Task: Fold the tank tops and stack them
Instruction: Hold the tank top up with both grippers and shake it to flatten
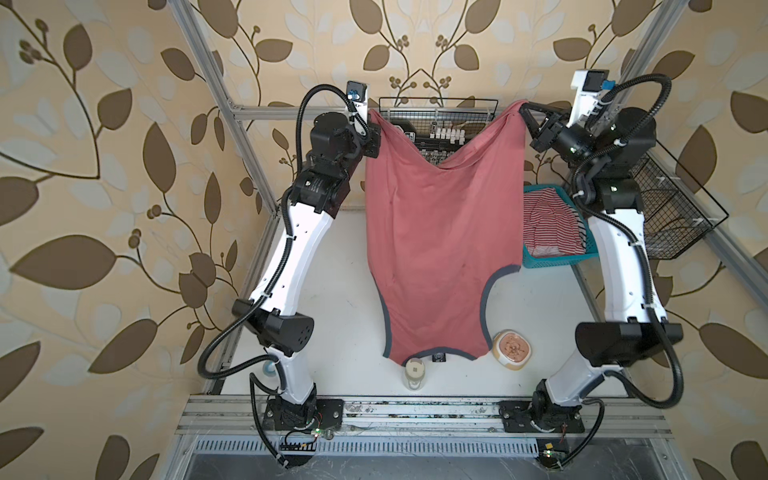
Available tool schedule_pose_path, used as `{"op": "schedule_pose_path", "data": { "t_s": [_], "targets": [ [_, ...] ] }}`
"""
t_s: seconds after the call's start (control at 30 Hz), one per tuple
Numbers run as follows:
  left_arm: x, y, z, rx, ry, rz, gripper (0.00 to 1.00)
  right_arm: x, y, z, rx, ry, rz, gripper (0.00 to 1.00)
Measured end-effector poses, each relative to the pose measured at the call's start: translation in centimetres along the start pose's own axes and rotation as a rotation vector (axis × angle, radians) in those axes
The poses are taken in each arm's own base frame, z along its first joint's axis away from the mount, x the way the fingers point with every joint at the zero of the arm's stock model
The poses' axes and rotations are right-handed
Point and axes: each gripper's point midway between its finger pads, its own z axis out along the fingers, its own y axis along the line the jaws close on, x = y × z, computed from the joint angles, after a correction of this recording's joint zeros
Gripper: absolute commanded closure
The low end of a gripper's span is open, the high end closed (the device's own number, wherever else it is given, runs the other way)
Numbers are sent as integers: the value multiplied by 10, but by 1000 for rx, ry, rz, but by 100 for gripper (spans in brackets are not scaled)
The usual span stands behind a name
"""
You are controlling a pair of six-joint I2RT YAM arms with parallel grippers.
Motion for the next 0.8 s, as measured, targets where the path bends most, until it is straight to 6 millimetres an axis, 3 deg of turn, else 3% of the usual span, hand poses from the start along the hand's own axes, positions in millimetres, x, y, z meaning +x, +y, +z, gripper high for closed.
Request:
{"op": "schedule_pose_path", "data": {
  "t_s": [0.1, 0.23, 0.4, 0.5, 0.57, 0.63, 0.7, 0.8],
  "targets": [
    [-2, 3, 2, -18, -8, -9, 100, -17, 0, 10, -29, -52, 21, 100],
    [-50, 10, -18, -30, -143, -32, 100, -52, 25, 0, -92, -146, 1, 100],
    [-109, 13, -73, 10, -306, -54, 100, -79, 66, -29, -165, -217, -49, 100],
    [-119, 12, -113, 50, -353, -54, 100, -70, 82, -48, -172, -204, -61, 100],
    [-106, 10, -136, 70, -347, -55, 100, -52, 85, -61, -159, -179, -58, 100],
    [-79, 6, -148, 88, -319, -62, 100, -25, 83, -73, -135, -141, -47, 100],
    [-41, 1, -150, 100, -260, -76, 100, 7, 76, -80, -109, -88, -24, 100],
    [8, -6, -133, 109, -160, -92, 100, 44, 63, -79, -80, -15, 11, 100]
  ]
}}
